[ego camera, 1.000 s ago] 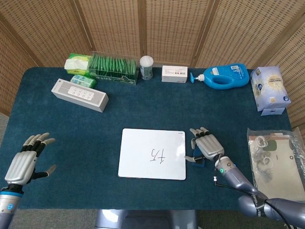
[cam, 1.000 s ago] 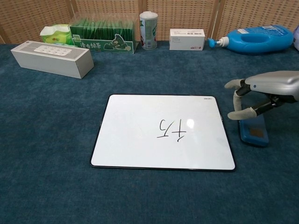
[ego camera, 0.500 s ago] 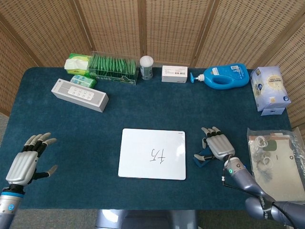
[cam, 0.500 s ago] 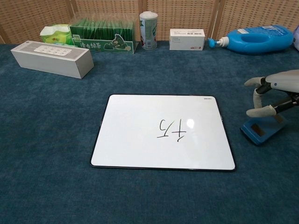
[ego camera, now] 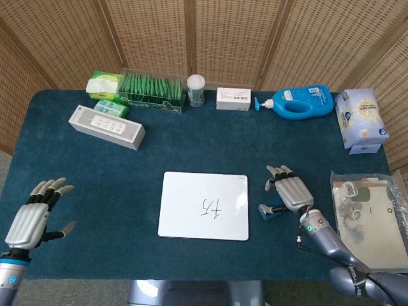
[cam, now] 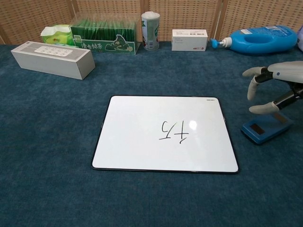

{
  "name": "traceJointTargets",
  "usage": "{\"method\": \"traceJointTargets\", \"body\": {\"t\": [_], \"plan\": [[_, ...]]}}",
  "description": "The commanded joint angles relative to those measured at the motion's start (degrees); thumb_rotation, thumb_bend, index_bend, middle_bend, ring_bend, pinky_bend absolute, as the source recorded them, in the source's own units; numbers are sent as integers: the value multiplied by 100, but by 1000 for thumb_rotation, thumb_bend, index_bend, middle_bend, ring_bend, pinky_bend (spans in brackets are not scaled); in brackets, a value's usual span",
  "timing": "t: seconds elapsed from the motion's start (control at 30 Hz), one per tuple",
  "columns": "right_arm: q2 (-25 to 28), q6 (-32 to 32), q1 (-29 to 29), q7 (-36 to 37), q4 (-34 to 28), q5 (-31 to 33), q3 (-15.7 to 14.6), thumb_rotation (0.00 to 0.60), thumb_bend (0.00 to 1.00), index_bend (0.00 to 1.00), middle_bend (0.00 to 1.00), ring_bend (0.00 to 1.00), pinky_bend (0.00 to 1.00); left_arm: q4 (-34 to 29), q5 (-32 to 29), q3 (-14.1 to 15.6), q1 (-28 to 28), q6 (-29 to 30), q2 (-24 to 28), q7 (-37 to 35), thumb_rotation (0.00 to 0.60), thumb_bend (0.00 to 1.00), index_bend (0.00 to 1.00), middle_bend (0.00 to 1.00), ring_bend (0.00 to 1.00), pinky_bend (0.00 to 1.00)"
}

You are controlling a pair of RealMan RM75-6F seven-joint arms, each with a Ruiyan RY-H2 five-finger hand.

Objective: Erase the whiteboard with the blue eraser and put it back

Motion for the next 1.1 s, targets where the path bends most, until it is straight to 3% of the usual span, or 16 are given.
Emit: {"method": "traceJointTargets", "body": {"t": [0.03, 0.37, 0.63, 1.1], "plan": [[34, 66, -106, 326, 14, -259, 12, 420, 263, 298, 0, 0, 0, 9, 24, 4, 6, 12, -1, -13, 600, 323, 196, 124, 39, 0], [54, 132, -348, 1040, 301, -1088, -248, 595, 261, 263, 0, 0, 0, -38, 143, -18, -2, 81, 8, -11, 600, 322, 201, 128, 43, 0], [56, 116, -412, 1387, 550, -1547, -386, 600, 261, 304, 0, 0, 0, -47, 192, -14, 19, 135, -4, 4, 600, 323, 207, 131, 46, 0], [44, -5, -411, 1402, 867, -1732, -448, 600, 210, 310, 0, 0, 0, -37, 142, -12, 1, 73, -53, 49, 600, 323, 207, 131, 46, 0]]}}
